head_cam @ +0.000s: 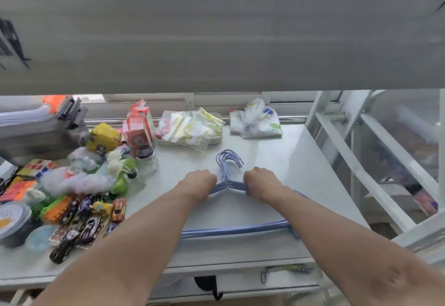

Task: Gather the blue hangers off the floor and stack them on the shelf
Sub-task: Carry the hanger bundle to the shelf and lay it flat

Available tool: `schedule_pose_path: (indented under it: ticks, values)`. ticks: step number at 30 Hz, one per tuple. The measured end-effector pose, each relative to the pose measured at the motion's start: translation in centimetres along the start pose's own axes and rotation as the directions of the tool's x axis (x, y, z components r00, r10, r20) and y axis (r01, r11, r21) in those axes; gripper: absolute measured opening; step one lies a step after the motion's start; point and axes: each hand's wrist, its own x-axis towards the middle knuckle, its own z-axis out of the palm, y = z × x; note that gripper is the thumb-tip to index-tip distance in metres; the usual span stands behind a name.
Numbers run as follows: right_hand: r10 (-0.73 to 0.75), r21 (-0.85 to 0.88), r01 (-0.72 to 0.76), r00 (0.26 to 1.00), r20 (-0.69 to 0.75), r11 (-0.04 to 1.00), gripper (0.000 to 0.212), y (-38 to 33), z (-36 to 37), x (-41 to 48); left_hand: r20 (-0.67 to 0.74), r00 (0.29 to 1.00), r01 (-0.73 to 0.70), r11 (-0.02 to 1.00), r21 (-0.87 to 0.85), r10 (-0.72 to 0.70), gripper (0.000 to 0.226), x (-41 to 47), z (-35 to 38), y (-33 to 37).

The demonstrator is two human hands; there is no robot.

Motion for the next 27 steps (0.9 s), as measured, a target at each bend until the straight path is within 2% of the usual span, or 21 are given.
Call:
schedule_pose_path:
  ticks: [4, 6, 7, 10, 12, 13, 15, 19, 23, 27]
  values:
    - [-0.006, 0.047, 0.005, 1.0, 0.012, 0.999, 0.016, 0.6, 0.1, 0.1, -0.045, 0.999, -0.005, 0.999, -0.052, 0.002, 0.02, 0.1, 0.3, -0.9]
    - [-0.011, 0.056, 0.01, 1.0, 0.015, 0.998, 0.013, 1.2, 0.2, -0.1, -0.034, 0.999, 0.035, 0.987, -0.158, -0.041, 0.014, 0.3, 0.4, -1.2]
    - [-0.013, 0.059, 0.012, 1.0, 0.01, 0.998, 0.011, 1.5, 0.3, -0.2, -0.026, 0.997, 0.066, 0.967, -0.246, -0.075, 0.02, 0.5, 0.3, -1.2]
    - [-0.019, 0.053, 0.02, 1.0, -0.011, 0.998, 0.007, 2.1, 0.8, -0.4, 0.004, 0.969, 0.203, 0.784, -0.587, -0.248, 0.046, 2.4, -0.8, -0.4]
    - [-0.026, 0.047, 0.027, 0.999, -0.026, 0.999, 0.009, 2.1, 1.2, -0.4, 0.046, 0.939, 0.273, 0.657, -0.702, -0.34, 0.049, 4.5, -1.4, 0.6]
    - [-0.029, 0.044, 0.03, 0.999, -0.033, 0.999, 0.011, 2.1, 1.5, -0.3, 0.048, 0.929, 0.286, 0.63, -0.722, -0.367, 0.046, 5.4, -1.6, 1.2]
    - [-0.032, 0.039, 0.035, 0.998, -0.057, 0.999, 0.014, 2.1, 1.9, -0.1, 0.019, 0.899, 0.319, 0.622, -0.715, -0.438, 0.04, 6.9, -2.0, 2.3]
    - [-0.048, 0.024, 0.05, 0.995, -0.087, 0.998, 0.017, 2.5, 2.5, 0.0, -0.043, 0.825, 0.429, 0.674, -0.602, -0.563, 0.034, 9.3, -2.7, 3.1]
    - [-0.064, 0.034, 0.068, 0.991, -0.116, 0.997, 0.015, 2.6, 2.7, 0.1, -0.063, 0.821, 0.461, 0.723, -0.515, -0.568, 0.031, 10.7, -3.4, 3.0]
    - [-0.057, 0.057, 0.065, 0.99, -0.13, 0.996, 0.014, 2.5, 2.7, 0.0, -0.07, 0.849, 0.438, 0.77, -0.464, -0.524, 0.03, 11.6, -3.9, 3.3]
